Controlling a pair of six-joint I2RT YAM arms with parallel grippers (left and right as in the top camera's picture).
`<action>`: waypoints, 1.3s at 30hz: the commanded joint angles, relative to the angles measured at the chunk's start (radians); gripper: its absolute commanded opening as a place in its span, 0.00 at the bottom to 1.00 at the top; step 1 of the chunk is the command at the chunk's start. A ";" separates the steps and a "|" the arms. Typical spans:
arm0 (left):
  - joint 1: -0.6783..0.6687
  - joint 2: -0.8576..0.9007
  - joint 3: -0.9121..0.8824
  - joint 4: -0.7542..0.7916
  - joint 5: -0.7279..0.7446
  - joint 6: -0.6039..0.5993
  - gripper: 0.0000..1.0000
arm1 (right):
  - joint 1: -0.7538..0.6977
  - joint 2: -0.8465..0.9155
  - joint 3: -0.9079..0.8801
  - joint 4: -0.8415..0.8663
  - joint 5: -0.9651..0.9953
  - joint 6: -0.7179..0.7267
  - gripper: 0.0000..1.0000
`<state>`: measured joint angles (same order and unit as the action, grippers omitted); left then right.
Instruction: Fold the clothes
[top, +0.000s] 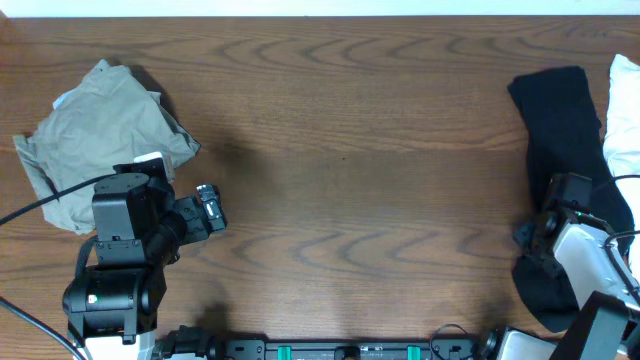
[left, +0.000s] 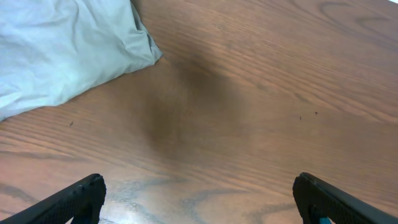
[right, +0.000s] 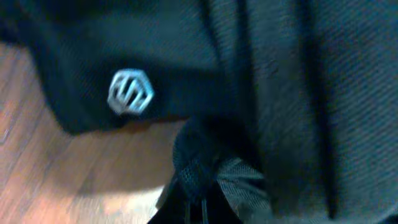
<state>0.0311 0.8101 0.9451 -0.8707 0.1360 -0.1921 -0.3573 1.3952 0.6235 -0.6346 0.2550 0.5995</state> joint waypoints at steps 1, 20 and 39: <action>0.002 -0.001 0.019 0.006 0.011 -0.013 0.98 | -0.004 -0.082 0.122 -0.041 -0.139 -0.163 0.01; 0.002 -0.001 0.018 0.027 0.011 -0.013 0.98 | 0.117 -0.364 0.796 -0.034 -0.576 -0.497 0.01; 0.002 -0.001 0.018 0.027 0.011 -0.013 0.98 | 0.117 -0.369 0.837 0.351 -0.615 -0.346 0.01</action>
<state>0.0311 0.8101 0.9451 -0.8440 0.1360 -0.1921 -0.2481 1.0431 1.4265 -0.3466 -0.3351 0.1982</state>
